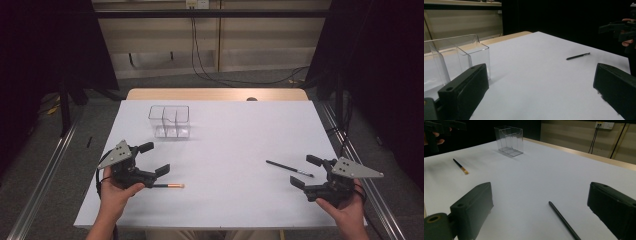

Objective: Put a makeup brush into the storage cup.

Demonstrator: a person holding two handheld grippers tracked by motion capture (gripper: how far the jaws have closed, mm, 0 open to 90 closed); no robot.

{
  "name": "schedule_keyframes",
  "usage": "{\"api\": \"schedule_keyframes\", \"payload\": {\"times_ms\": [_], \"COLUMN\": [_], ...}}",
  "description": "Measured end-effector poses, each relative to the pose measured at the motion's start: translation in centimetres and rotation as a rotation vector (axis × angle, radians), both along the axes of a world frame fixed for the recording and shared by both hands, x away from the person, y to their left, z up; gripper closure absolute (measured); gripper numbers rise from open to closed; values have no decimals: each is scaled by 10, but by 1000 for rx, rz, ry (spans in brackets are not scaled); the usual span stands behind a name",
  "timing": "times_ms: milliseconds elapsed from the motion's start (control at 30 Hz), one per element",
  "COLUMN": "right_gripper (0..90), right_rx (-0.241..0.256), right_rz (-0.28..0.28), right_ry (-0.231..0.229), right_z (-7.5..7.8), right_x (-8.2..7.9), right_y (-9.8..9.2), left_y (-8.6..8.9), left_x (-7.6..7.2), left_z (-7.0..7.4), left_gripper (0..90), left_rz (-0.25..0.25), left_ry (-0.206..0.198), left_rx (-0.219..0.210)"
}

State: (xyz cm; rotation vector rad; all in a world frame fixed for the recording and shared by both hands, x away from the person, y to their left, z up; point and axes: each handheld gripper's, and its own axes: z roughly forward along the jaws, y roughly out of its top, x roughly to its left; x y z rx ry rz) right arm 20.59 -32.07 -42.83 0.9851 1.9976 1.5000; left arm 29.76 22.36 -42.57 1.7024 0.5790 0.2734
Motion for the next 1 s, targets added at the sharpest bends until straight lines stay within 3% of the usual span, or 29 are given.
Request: {"api": "schedule_keyframes", "payload": {"times_ms": [333, 600, 800, 1000], "right_gripper": [58, 58, 58, 58], "right_rx": [-5, -13, -12, -14], "right_rz": [22, 31, 26, 27], "right_ry": [-4, -2, -4, -3], "right_z": [0, 0, 0, 0], "right_x": [5, 5, 4, 4], "right_y": [5, 7, 6, 6], "left_y": [-12, -12, -11, -12], "left_x": [5, 7, 10, 13], "left_z": [-1, -3, -3, -1], "left_gripper": [0, 0, 0, 0], "left_rz": [-16, -14, -26, -64], "left_ry": [-6, 18, 42, 93], "left_rx": [6, 29, 75, 138]}}
